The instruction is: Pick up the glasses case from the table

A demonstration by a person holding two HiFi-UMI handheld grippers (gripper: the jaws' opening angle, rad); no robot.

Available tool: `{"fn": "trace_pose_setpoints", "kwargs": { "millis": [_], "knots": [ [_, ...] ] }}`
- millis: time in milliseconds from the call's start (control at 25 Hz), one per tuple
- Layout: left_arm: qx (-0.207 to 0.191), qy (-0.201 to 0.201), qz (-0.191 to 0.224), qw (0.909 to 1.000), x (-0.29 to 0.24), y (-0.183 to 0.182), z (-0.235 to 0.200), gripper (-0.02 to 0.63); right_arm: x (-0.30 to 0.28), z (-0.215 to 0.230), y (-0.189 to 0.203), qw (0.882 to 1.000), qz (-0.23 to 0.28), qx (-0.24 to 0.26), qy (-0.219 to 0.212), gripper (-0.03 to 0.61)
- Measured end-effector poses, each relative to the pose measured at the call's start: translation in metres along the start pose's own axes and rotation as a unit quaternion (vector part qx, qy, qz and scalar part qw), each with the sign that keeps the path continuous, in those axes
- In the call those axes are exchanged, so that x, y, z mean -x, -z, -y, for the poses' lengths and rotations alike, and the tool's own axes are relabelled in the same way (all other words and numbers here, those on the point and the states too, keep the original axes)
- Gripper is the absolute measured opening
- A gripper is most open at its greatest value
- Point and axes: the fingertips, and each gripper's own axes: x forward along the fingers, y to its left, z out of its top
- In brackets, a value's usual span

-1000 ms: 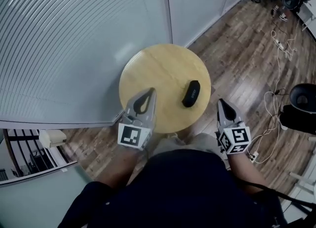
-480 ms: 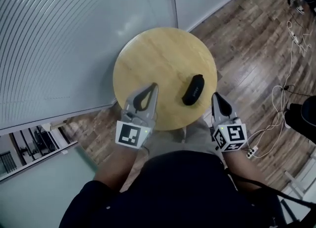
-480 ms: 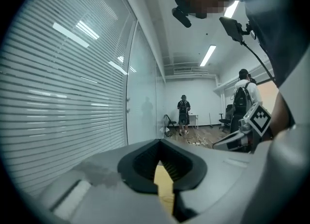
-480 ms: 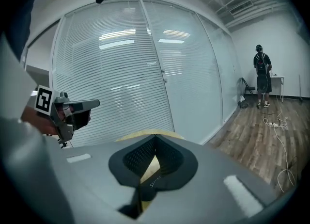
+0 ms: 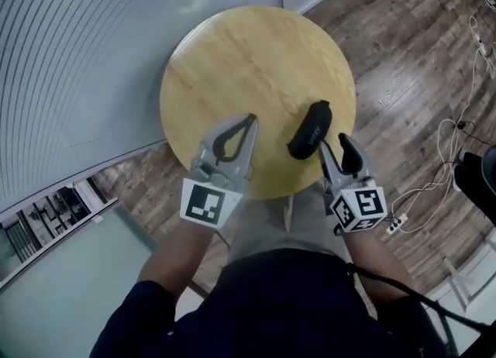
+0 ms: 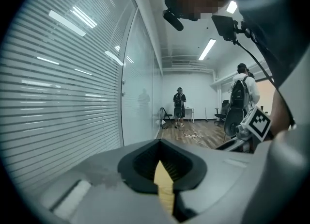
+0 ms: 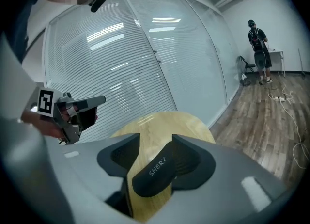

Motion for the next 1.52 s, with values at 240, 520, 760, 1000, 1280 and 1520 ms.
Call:
{"fn": "trace_pose_setpoints", "kwargs": {
  "millis": [240, 520, 760, 1000, 1280, 1520],
  "knots": [
    [0.010, -0.001, -0.013, 0.9999, -0.026, 0.033, -0.026, 0.003, -0.050, 0.022, 0.040, 0.997, -0.036, -0.069, -0.016, 0.323],
    [0.023, 0.002, -0.029, 0.9993, -0.041, 0.047, -0.027, 0.003, -0.073, 0.043, 0.068, 0.987, -0.076, -0.143, -0.009, 0.367],
    [0.042, -0.015, -0.054, 0.9976, -0.027, 0.061, -0.045, 0.003, -0.093, 0.045, 0.080, 0.980, -0.109, -0.167, 0.007, 0.364],
    [0.046, -0.025, -0.048, 0.9975, -0.025, 0.054, -0.058, 0.003, -0.116, 0.038, 0.078, 0.980, -0.132, -0.149, -0.020, 0.339],
    [0.056, -0.022, -0.036, 0.9976, -0.010, 0.040, -0.053, 0.003, -0.112, 0.006, 0.064, 0.978, -0.145, -0.133, -0.065, 0.322],
    [0.050, -0.019, -0.015, 0.9984, 0.006, 0.012, -0.045, 0.003, -0.091, -0.014, 0.018, 0.984, -0.113, -0.119, -0.074, 0.322]
  ]
}}
